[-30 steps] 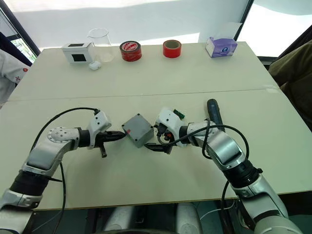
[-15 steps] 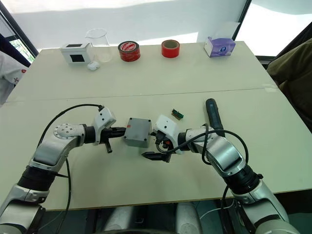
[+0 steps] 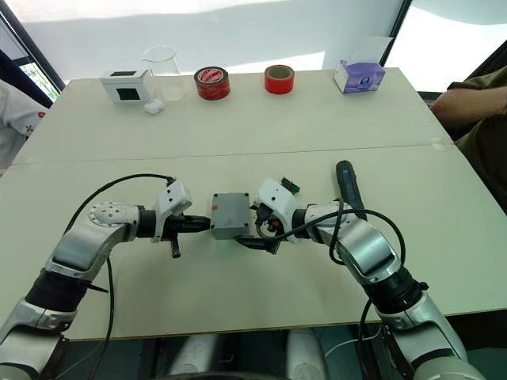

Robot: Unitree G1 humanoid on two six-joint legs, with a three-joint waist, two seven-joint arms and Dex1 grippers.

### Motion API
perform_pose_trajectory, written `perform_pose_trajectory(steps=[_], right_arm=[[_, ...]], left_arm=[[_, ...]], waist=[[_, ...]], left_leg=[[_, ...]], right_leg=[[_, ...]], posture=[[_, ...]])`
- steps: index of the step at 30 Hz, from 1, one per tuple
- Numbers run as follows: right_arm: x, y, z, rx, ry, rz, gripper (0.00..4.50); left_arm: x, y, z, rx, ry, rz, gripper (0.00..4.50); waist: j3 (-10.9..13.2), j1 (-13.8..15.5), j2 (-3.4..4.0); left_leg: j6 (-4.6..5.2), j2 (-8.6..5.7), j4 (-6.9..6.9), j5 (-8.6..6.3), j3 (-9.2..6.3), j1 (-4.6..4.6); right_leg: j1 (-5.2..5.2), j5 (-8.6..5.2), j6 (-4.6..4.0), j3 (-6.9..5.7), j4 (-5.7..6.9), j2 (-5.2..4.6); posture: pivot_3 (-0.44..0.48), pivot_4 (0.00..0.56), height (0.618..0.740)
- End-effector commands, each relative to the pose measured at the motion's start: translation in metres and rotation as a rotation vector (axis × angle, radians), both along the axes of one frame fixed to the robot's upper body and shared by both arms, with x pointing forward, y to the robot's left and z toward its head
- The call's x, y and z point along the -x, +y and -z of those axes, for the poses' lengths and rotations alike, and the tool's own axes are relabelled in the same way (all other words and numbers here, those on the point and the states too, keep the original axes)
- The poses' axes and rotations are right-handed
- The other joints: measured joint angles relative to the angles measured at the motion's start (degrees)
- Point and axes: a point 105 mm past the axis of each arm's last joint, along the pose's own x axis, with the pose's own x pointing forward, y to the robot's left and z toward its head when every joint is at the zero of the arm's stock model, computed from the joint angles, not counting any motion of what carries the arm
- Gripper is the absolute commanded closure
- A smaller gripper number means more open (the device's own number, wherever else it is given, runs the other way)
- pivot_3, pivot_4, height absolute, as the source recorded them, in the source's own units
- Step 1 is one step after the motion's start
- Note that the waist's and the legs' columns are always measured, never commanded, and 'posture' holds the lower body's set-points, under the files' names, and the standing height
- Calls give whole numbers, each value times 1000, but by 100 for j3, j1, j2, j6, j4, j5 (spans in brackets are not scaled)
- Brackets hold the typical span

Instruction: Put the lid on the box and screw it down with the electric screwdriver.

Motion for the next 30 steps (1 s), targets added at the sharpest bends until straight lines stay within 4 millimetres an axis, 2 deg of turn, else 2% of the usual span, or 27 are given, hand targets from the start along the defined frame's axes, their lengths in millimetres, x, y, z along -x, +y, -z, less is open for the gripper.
perform_pose_trajectory(steps=[1, 7, 10, 14, 17, 19, 22, 26, 29, 30], right_arm=[[2, 4, -12, -35, -48, -22, 19], [4, -7, -26, -47, -80, -6, 19], [6, -33, -46, -85, -173, 109, 19], [4, -63, -64, -195, -220, 280, 19], [1, -88, -50, -163, -205, 395, 19], [-2, -93, -40, -153, -191, 427, 19], [-2, -91, -27, -151, -152, 426, 19], [-2, -87, -18, -149, -130, 417, 1192], [-2, -84, -10, -130, -118, 410, 2295], [-3, -84, -8, -121, -116, 417, 2799]], left_arm=[[0, -3, -12, 18, -43, 19, 4500], [-6, 10, -22, 22, -65, -20, 4500], [-6, 21, -49, 101, -70, -37, 4500], [8, 23, -68, 113, -66, 26, 4500], [26, 13, -77, 98, -47, 126, 4500], [33, 8, -78, 82, -34, 173, 4500], [32, 3, -76, 65, -42, 188, 4500], [30, 2, -74, 53, -41, 196, 4500], [31, 5, -70, 29, -30, 204, 4500], [31, 5, -69, 23, -30, 204, 4500]], waist=[[0, 0, 0], [0, 4, 0], [1, 27, -2], [0, 4, 0], [0, 11, 0], [0, 1, 0], [0, -1, 1], [0, -5, 1], [0, -1, 0], [0, 1, 0]], left_leg=[[0, 0, 0, 0, 0, 0], [0, 0, 0, 0, 0, 0], [0, 0, 0, 0, 0, 0], [1, 1, 0, -1, -3, 0], [1, 1, -2, -1, -1, 3], [1, 1, -2, -1, 0, 3], [14, 2, -2, -8, 6, 12], [33, 4, -2, -19, 6, 17], [33, 4, -2, -19, 6, 17], [33, 4, -1, -19, 6, 17]], right_leg=[[0, 0, 0, 0, 0, 0], [0, 0, 0, 0, 0, 0], [0, 0, 0, 0, 0, -1], [0, 0, 0, 0, -1, 0], [1, 0, 0, 3, 0, 0], [3, 0, 0, 3, 0, 0], [6, 0, 0, 7, 3, 0], [9, 0, -1, 7, 5, 5], [11, 0, -1, 7, 4, 4], [11, 0, 0, 7, 4, 5]], posture=[[0, 150, 740], [0, 150, 740], [0, 150, 740], [0, 150, 740], [0, 150, 740], [0, 150, 740], [0, 150, 740], [0, 150, 740], [0, 150, 740], [0, 150, 740]])
